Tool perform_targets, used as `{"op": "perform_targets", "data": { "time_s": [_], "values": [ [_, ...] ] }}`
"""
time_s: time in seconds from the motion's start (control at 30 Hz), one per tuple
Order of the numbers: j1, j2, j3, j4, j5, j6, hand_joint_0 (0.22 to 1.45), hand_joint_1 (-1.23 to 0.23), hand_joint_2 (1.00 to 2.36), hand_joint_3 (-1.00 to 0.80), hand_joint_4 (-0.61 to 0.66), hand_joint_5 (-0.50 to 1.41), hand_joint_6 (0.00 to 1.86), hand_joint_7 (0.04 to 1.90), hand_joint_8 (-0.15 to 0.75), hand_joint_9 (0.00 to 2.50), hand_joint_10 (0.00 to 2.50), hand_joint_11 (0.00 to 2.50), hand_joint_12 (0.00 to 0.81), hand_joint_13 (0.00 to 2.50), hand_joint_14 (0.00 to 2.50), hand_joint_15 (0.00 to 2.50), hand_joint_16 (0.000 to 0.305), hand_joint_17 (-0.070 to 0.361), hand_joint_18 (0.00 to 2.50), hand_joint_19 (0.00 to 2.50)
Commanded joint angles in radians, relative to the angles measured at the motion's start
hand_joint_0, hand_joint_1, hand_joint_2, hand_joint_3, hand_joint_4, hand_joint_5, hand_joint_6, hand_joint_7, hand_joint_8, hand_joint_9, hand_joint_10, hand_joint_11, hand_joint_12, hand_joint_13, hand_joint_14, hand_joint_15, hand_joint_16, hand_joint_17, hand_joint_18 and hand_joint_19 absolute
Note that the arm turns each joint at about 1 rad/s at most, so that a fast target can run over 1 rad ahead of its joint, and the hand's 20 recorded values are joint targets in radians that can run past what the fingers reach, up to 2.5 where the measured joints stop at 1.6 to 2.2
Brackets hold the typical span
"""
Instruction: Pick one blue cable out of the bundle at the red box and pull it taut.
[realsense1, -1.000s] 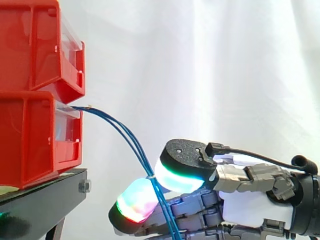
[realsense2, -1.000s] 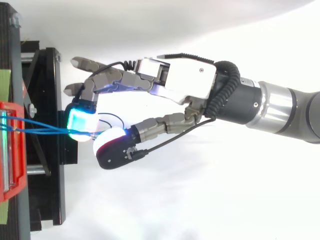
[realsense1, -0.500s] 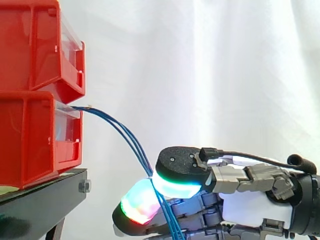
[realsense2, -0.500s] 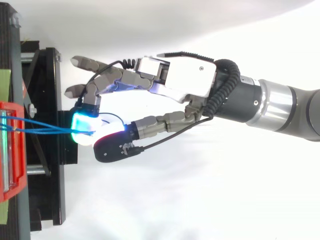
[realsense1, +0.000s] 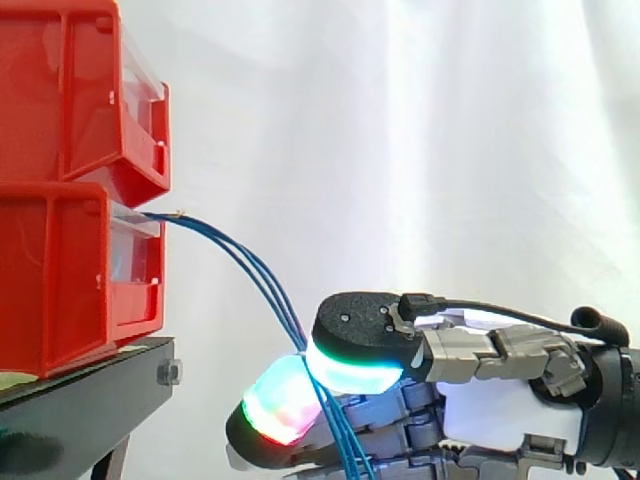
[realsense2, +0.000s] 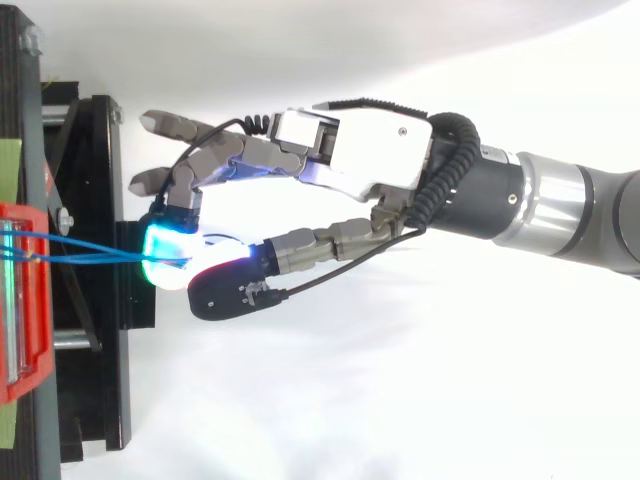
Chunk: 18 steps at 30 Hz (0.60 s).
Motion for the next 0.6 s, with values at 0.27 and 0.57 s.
{"op": "perform_targets", "data": {
  "time_s": [0.27,0.57],
  "values": [
    [-0.011,0.009,0.002,-0.001,-0.015,-0.003,0.56,-0.66,1.01,-0.33,0.25,-0.19,0.85,0.85,0.322,0.39,0.00,0.15,0.352,0.03,0.00,0.00,0.054,0.122,0.05,0.16],
    [-0.014,0.021,0.002,-0.006,-0.021,-0.015,0.59,-0.69,1.02,-0.12,0.21,-0.18,0.88,0.89,0.327,0.42,0.00,0.16,0.352,0.08,0.00,0.01,0.053,0.120,0.11,0.15]
  ]
}}
